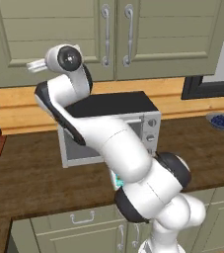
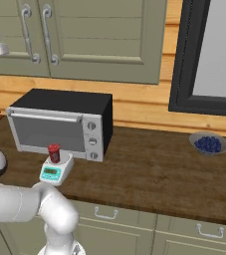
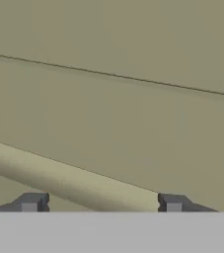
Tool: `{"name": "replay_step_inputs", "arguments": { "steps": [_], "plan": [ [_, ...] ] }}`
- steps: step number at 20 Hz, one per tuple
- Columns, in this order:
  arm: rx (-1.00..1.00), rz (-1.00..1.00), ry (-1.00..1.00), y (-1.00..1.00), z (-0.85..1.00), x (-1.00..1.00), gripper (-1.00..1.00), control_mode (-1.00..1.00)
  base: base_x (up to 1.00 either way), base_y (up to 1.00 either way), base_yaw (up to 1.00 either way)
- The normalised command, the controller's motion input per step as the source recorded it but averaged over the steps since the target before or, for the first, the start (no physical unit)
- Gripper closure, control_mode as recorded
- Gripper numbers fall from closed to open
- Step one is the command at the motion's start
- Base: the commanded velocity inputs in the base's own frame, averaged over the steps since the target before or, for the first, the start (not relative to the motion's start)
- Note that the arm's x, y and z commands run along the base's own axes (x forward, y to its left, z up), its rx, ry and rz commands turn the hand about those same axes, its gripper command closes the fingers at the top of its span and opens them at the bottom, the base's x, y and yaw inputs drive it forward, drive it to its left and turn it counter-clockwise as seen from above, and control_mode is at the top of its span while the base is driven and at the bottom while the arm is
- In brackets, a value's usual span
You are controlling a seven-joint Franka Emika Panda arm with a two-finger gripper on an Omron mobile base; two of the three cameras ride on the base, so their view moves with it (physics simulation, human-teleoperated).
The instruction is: Pick the yogurt and place it on the digital scale for weighing, and close the cabinet.
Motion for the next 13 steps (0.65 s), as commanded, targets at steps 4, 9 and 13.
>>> {"name": "replay_step_inputs", "arguments": {
  "steps": [4,9,13],
  "plan": [
    [0.27,0.25,-0.01,-0.34,-0.34,1.00,-1.00,-1.00,0.00,0.00,0.00],
    [0.15,0.09,-0.06,-0.22,-0.22,1.00,-1.00,-1.00,0.00,0.00,0.00],
    [0.04,0.00,0.00,-0.09,-0.40,1.00,-1.00,-1.00,0.00,0.00,0.00]
  ]
}}
